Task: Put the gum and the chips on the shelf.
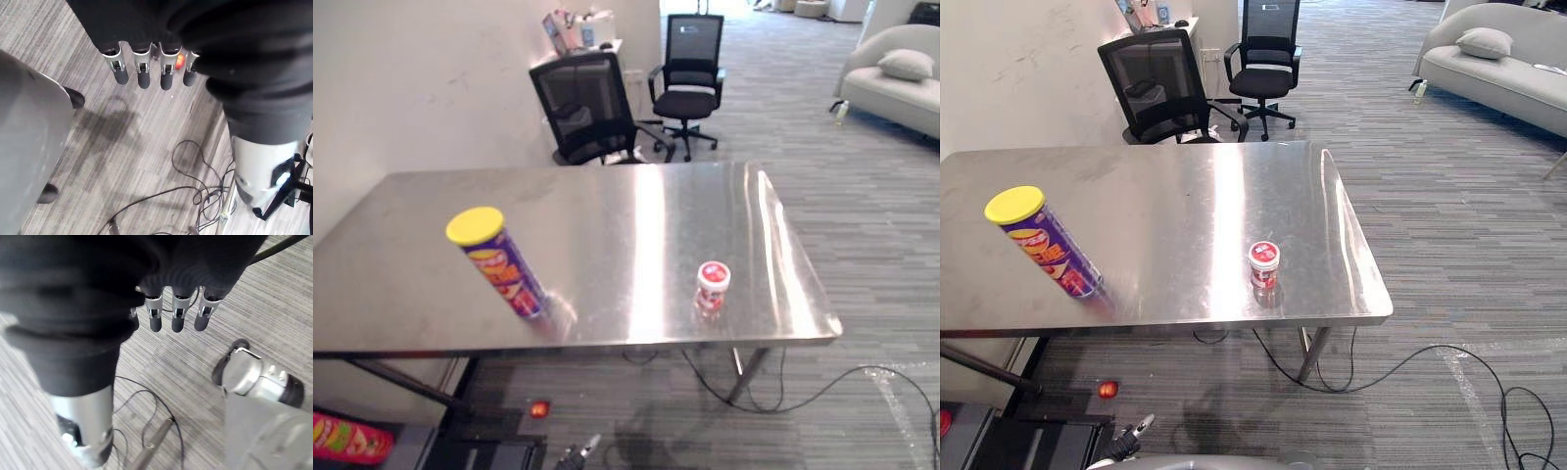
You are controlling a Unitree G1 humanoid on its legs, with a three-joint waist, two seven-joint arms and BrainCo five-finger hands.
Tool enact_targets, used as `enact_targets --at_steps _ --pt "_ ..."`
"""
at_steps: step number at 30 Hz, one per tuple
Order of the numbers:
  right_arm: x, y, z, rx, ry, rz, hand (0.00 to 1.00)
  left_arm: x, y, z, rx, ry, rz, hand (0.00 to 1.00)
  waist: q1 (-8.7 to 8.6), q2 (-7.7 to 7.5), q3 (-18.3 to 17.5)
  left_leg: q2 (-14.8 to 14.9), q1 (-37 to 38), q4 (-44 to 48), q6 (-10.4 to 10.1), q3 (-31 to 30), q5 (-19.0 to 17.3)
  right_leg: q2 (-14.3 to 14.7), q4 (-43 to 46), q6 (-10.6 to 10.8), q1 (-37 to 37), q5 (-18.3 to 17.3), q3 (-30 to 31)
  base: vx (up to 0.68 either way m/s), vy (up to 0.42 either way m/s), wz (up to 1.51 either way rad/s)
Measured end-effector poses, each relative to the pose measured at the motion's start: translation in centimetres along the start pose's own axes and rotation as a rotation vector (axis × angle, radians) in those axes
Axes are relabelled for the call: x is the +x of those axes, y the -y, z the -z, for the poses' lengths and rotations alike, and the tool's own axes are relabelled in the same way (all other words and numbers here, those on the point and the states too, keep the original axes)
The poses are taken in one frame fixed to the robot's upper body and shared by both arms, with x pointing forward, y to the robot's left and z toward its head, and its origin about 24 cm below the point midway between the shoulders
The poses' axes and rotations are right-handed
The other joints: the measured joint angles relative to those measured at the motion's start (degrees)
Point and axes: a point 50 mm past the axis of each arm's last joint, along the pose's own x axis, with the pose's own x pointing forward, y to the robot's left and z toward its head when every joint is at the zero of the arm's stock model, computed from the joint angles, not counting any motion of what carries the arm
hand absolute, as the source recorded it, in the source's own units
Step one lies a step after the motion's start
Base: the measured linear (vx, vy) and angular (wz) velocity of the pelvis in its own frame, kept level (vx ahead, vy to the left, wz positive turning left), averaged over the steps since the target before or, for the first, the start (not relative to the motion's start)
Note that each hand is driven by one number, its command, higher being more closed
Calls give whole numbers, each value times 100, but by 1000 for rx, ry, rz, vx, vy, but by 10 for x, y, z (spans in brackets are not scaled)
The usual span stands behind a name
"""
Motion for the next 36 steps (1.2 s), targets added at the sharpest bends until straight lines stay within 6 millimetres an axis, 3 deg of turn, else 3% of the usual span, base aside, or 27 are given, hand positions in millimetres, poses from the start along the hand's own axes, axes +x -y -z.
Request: enact_targets --at_steps 1,2,4,7,8,10,13,15,18,20,21,25,36 --pt "-1 -4 -30 33 137 -36 0 -1 -3 -1 -3 10 -6 0 -1 -26 5 -23 -22 -33 35 4 26 -40 -96 25 -3 52 5 -46 36 2" --pt "-1 -5 -38 35 173 -47 0 -1 -5 -1 -3 12 -8 0 -5 -31 1 -34 -21 -48 43 4 37 -51 -112 33 -4 56 7 -53 47 -4" --pt "-18 -14 -105 -7 452 -121 0 -3 -10 0 11 22 -10 0 -27 -39 -13 -111 -53 -98 69 3 65 -119 -131 48 -74 64 44 -40 56 -4" --pt "-68 -12 -214 -70 895 -153 0 -6 -17 2 61 30 0 0 -36 -91 -103 -145 -228 -98 93 -2 81 -148 -265 96 -190 175 61 5 42 1" --pt "-78 -11 -232 -73 967 -152 0 -6 -18 4 68 26 3 0 -43 -94 -127 -141 -245 -99 94 -8 87 -142 -301 104 -180 227 61 63 19 0" --pt "-119 -21 -292 -136 1214 -200 0 -9 -25 8 101 10 5 0 -139 -125 -212 -142 -305 -98 94 -9 86 -116 -423 95 -184 290 62 73 13 0" --pt "-166 -47 -334 -241 1427 -293 0 -10 -24 12 113 -3 26 0 -227 -138 -220 -126 -304 -100 92 -8 86 -95 -432 96 -185 299 73 51 -5 -2" --pt "-217 -74 -362 -369 1622 -405 0 -11 -26 14 110 -7 29 0 -324 -142 -224 -114 -296 -126 92 -12 85 -81 -430 99 -189 301 75 0 0 0" --pt "-258 -109 -374 -499 1770 -549 0 -12 -29 16 95 -11 24 0 -334 -193 -317 -113 -258 -183 92 2 86 -73 -430 101 -191 302 99 4 3 -3" --pt "-268 -139 -368 -638 1778 -666 0 -14 -32 20 93 -19 18 0 -346 -225 -420 -116 -253 -192 93 3 86 -80 -433 101 -192 302 106 2 3 -2" --pt "-271 -159 -360 -764 1753 -739 0 -15 -33 20 96 -18 18 0 -343 -242 -459 -116 -249 -192 93 3 86 -93 -432 101 -190 302 109 0 0 0" --pt "-260 -207 -328 -1146 1618 -893 0 -15 -33 20 100 -10 23 0 -315 -265 -471 -141 -262 -192 112 -15 98 -128 -432 119 -195 314 110 -15 4 2" --pt "-213 -222 -295 -1332 1329 -975 0 -16 -32 21 152 -23 66 0 -328 -243 -471 -207 -416 -17 116 -245 107 -215 -707 140 -60 490 -157 -7 3 10"
